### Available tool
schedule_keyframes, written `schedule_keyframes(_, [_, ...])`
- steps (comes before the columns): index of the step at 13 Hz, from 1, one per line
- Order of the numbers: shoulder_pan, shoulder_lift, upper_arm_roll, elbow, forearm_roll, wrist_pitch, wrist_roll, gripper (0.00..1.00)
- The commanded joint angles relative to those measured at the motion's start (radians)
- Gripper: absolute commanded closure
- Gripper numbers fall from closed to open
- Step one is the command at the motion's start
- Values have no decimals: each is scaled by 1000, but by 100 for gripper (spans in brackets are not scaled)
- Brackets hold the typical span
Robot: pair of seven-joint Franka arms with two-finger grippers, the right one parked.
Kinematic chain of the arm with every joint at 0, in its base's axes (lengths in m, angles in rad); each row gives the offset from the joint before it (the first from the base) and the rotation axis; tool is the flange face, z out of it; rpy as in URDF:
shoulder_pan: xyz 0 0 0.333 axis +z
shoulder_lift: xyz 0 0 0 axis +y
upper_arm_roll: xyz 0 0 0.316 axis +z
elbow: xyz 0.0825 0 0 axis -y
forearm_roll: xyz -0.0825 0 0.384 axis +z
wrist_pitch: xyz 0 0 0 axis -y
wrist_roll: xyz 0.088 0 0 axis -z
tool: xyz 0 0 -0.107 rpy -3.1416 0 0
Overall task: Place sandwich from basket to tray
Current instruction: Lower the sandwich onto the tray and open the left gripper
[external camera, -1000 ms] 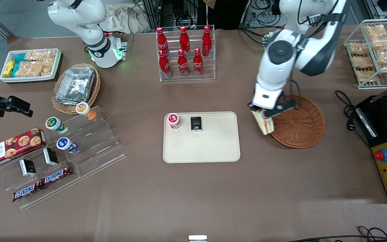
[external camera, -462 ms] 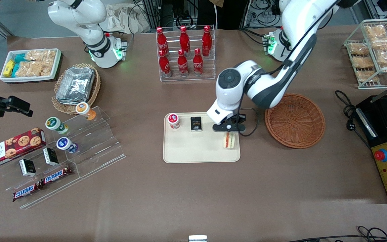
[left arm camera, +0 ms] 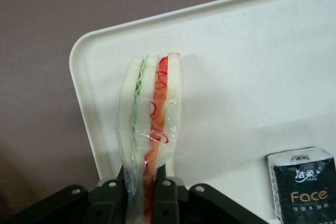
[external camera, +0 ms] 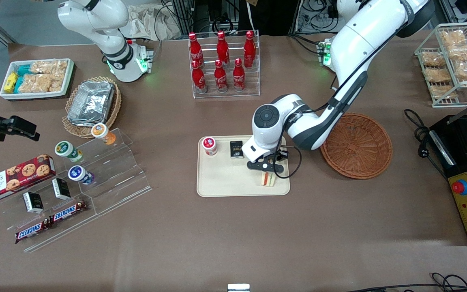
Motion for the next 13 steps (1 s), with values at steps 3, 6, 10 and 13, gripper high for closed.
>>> schedule_keyframes(3, [-1,-2,2,10,11,-27,-11,96])
schedule_keyframes(6, [-3,1,16,5,10,-27,-67,56])
schedule_keyframes(10, [23,-11,16,10,2,-30,-75,0])
schedule_keyframes(13, [57,-54,7,28,-46,-30,-81,0])
